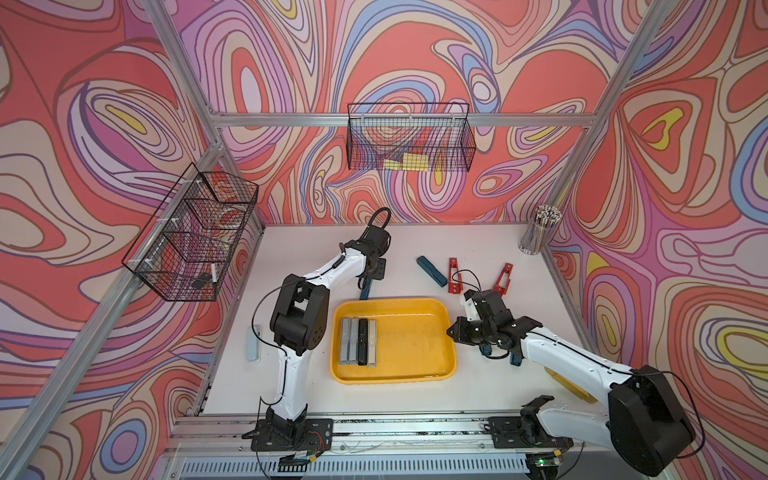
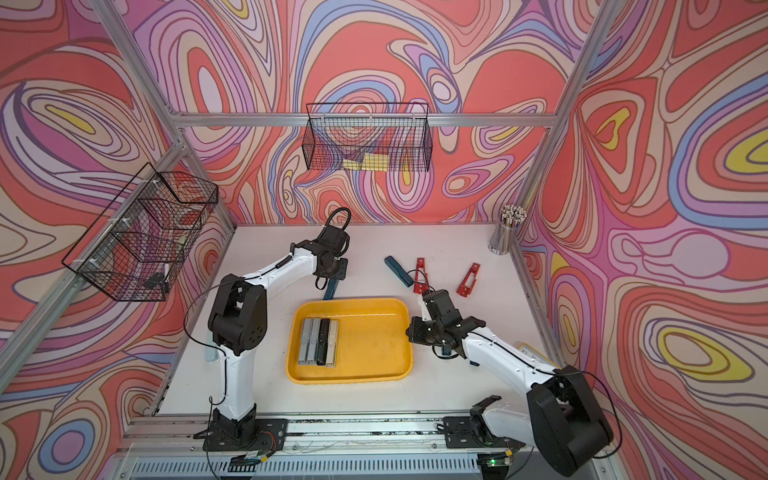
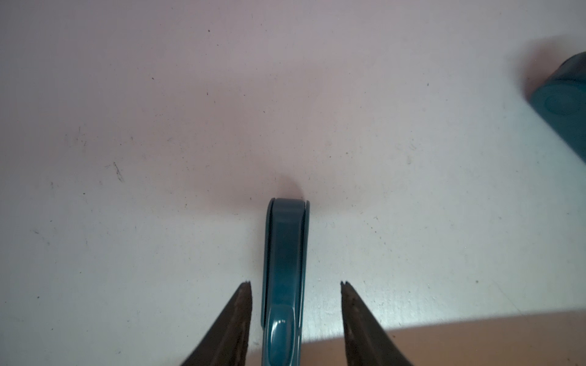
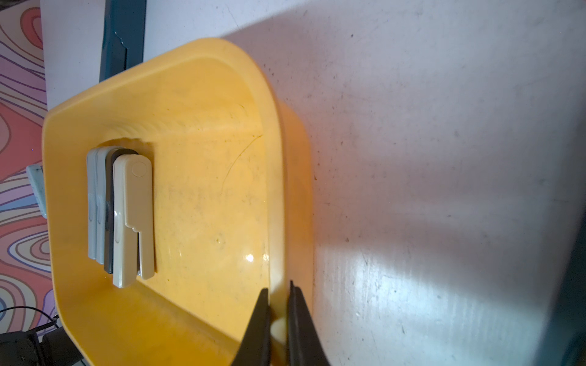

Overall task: Put the pruning pliers into the storage box
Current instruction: Pick up the pruning pliers from the center of the board.

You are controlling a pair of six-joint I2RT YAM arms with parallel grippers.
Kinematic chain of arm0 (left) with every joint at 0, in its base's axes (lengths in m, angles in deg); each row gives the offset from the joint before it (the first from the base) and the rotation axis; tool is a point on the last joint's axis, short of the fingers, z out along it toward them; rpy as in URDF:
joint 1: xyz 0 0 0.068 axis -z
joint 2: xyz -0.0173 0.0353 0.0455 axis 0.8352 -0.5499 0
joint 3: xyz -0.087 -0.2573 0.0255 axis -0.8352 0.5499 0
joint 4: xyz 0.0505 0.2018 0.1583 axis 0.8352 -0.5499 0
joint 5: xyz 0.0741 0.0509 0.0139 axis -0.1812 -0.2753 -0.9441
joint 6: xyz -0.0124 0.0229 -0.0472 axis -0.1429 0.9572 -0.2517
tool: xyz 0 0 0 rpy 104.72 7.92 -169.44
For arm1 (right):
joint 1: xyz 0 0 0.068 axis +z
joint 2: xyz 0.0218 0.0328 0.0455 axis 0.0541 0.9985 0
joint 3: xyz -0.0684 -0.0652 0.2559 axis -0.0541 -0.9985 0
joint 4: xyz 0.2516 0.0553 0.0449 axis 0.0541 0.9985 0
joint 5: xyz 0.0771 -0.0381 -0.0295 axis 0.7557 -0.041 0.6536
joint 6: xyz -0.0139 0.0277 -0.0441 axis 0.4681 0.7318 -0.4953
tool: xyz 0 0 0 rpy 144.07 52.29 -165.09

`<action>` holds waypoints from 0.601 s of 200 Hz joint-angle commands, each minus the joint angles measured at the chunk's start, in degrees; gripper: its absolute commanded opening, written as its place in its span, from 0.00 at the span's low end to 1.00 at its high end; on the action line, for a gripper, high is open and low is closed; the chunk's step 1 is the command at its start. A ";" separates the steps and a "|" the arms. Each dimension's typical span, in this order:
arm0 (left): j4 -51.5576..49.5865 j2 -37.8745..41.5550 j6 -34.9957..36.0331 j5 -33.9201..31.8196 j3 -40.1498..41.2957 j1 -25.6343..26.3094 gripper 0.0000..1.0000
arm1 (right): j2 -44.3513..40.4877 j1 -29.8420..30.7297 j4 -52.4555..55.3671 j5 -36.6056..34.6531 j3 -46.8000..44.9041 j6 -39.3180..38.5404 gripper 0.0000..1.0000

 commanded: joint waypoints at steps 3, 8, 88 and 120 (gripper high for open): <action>-1.49 -0.93 0.52 -2.75 -0.83 -0.36 0.49 | -0.92 0.28 1.88 1.17 -1.40 -0.28 0.11; -1.54 -1.02 0.47 -3.12 -0.81 -0.33 0.49 | -1.01 0.25 1.87 1.22 -1.50 -0.20 0.11; 0.58 -3.08 0.85 -1.51 1.30 -0.91 0.50 | -0.67 0.27 1.44 1.39 -1.69 -0.01 0.11; 0.94 -3.86 1.04 -1.43 1.67 -1.15 0.50 | -0.58 0.26 1.35 1.62 -2.04 0.17 0.11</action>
